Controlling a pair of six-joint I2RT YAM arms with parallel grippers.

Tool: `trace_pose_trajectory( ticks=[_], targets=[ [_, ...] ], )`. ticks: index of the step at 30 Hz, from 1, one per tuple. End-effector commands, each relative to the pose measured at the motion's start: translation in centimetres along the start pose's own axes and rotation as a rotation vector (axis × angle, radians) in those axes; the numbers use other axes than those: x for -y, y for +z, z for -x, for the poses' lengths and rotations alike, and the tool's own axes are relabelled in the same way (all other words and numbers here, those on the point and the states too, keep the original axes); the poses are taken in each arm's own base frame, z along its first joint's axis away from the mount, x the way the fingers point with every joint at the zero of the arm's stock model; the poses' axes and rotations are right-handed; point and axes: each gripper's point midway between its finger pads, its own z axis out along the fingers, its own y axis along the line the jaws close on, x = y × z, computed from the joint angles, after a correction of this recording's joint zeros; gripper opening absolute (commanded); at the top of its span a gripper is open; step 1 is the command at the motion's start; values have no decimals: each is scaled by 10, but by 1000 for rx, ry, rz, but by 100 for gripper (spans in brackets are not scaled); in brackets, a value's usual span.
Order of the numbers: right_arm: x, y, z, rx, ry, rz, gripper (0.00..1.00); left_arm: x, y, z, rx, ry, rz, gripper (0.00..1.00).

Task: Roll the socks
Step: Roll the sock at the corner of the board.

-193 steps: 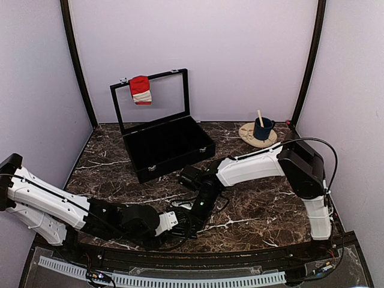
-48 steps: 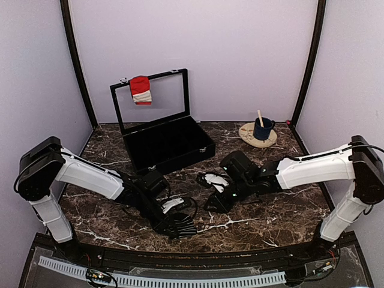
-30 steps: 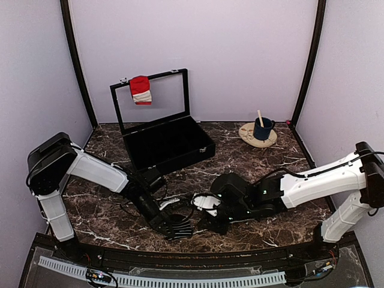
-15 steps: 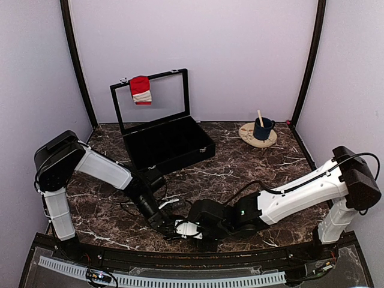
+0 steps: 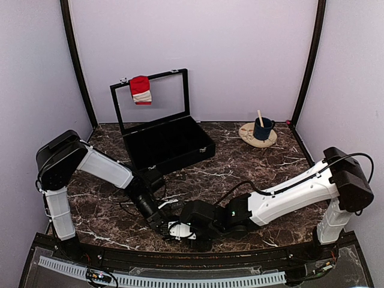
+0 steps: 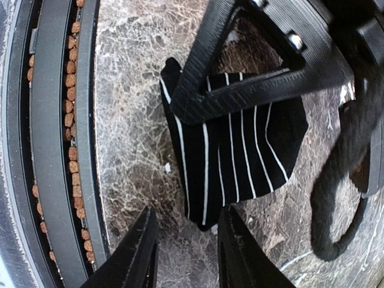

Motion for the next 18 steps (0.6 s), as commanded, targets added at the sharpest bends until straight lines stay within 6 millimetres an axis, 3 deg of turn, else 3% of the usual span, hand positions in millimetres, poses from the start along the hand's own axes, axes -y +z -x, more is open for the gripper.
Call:
trace_pose_trajectory(
  ticks=[1, 18],
  targets=[
    [-1, 4, 14, 31, -45, -4, 31, -12, 2, -11, -38, -43, 33, 0],
    [-1, 23, 11, 16, -85, 3, 26, -11, 2, -11, -41, -58, 16, 0]
  ],
)
